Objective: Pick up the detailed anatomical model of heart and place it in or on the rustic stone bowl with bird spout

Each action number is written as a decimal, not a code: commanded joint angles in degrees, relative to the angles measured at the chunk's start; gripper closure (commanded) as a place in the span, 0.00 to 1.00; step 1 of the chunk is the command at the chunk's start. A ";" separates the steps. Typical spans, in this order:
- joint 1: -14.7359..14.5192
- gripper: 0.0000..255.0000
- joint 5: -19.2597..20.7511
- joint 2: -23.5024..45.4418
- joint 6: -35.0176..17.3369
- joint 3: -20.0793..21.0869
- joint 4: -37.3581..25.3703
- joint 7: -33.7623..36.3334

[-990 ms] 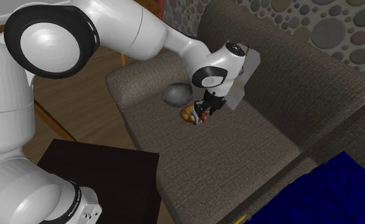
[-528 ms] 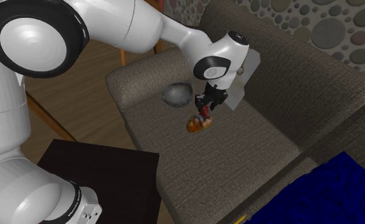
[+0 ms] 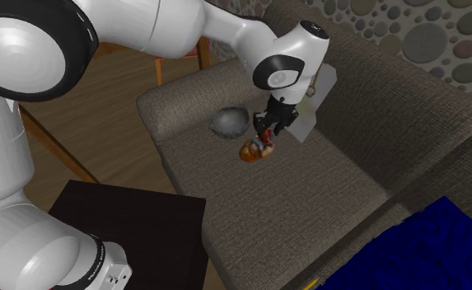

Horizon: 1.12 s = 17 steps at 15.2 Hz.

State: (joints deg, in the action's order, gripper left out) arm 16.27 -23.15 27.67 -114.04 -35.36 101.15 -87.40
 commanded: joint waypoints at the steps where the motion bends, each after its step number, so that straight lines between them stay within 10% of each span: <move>1: -0.37 1.00 0.62 -0.93 1.04 -0.32 -0.32 0.59; 17: -3.72 1.00 3.98 -5.68 9.46 -0.98 -5.66 6.91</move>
State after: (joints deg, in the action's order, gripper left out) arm 13.17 -19.17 22.02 -105.02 -36.61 96.10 -81.60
